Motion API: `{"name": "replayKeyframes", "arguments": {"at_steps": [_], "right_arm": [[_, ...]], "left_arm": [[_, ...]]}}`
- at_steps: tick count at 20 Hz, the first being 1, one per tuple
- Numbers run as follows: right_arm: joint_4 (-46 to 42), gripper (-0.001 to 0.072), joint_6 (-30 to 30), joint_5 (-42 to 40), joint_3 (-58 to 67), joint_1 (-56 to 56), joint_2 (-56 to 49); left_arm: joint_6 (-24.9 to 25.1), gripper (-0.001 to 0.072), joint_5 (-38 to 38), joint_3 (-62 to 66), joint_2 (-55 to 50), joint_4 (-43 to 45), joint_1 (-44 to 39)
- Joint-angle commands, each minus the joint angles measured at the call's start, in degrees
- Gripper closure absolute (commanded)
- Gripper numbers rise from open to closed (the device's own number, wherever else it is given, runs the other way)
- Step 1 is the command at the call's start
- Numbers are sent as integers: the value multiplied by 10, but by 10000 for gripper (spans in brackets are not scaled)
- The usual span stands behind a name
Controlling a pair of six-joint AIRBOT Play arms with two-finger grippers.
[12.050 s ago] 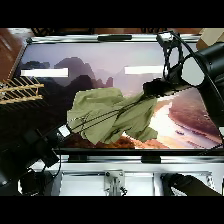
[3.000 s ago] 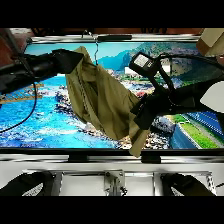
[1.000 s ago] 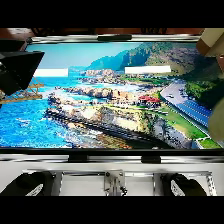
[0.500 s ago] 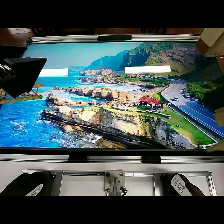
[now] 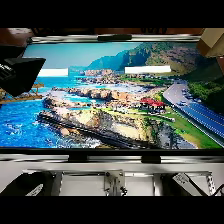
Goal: Fold the shirts.
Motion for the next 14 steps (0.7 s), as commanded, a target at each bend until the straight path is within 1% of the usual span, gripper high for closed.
{"name": "replayKeyframes", "arguments": {"at_steps": [1, 5, 7, 8, 11, 13, 14], "right_arm": [[53, 660, -35, -42, 0, -33, -23], [50, 659, -35, -77, 0, -33, -48], [45, 659, -36, -85, 0, -38, -60], [45, 659, -36, -93, 0, -42, -64], [54, 659, -35, -145, 0, -69, -73], [79, 659, -36, -159, 6, -91, -80], [90, 660, -42, -160, 9, -102, -84]], "left_arm": [[-46, -11, 0, 0, 0, 76, 0], [-104, -11, -1, 0, 0, 126, 0], [-108, -11, -1, 0, 0, 125, 0], [-121, -11, -1, 0, 0, 125, 0], [-146, -11, -1, 0, 0, 126, 0], [-150, -7, -6, 0, 0, 125, 0], [-157, 13, -27, 0, 0, 125, 0]]}}
